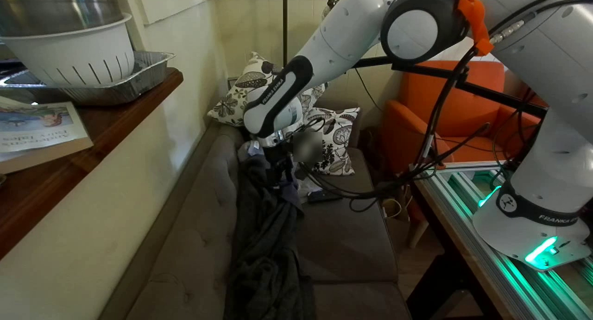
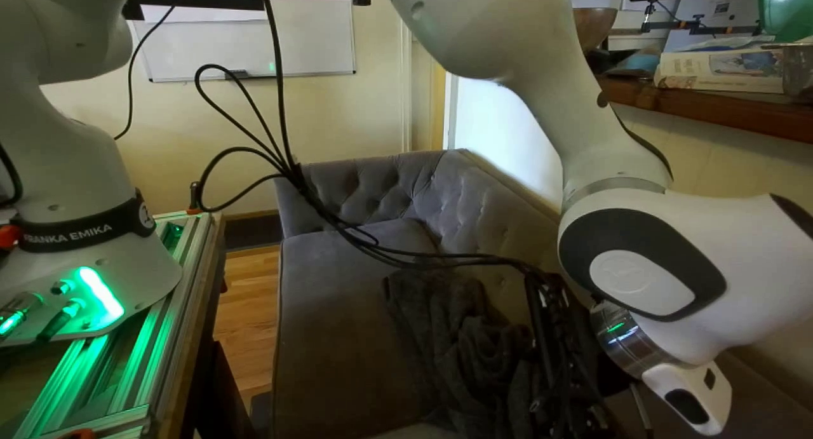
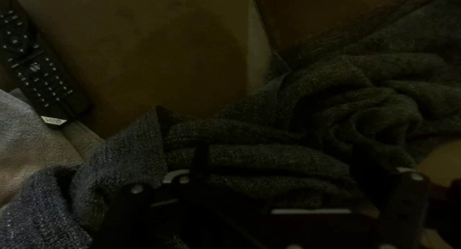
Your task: Straighten the blanket on the bed
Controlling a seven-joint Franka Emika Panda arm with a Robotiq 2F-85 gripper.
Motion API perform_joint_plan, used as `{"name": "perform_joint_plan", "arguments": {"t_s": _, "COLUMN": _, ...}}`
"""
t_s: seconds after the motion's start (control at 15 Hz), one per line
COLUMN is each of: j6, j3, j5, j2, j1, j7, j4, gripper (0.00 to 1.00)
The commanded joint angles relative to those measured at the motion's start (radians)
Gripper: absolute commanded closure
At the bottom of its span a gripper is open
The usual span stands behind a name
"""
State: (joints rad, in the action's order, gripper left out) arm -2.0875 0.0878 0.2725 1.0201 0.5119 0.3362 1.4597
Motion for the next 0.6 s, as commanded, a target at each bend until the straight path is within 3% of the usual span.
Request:
{"name": "perform_joint_plan", "arguments": {"t_s": 0.0, "j6": 0.002, "j3": -0.008, "j5": -0.007, "j2": 0.002, "j1": 0.006, "j7": -0.004, "j4": -0.01, "gripper": 0.0}}
{"name": "perform_joint_plan", "arguments": {"t_s": 0.07, "j6": 0.002, "j3": -0.009, "j5": -0.007, "j2": 0.0, "j1": 0.004, "j7": -0.004, "j4": -0.015, "gripper": 0.0}}
{"name": "perform_joint_plan", "arguments": {"t_s": 0.4, "j6": 0.132, "j3": 0.03, "j5": 0.012, "j2": 0.107, "j1": -0.011, "j7": -0.24, "j4": -0.069, "gripper": 0.0}}
{"name": "perform_joint_plan", "arguments": {"t_s": 0.53, "j6": 0.111, "j3": 0.054, "j5": 0.02, "j2": 0.15, "j1": -0.01, "j7": -0.322, "j4": -0.064, "gripper": 0.0}}
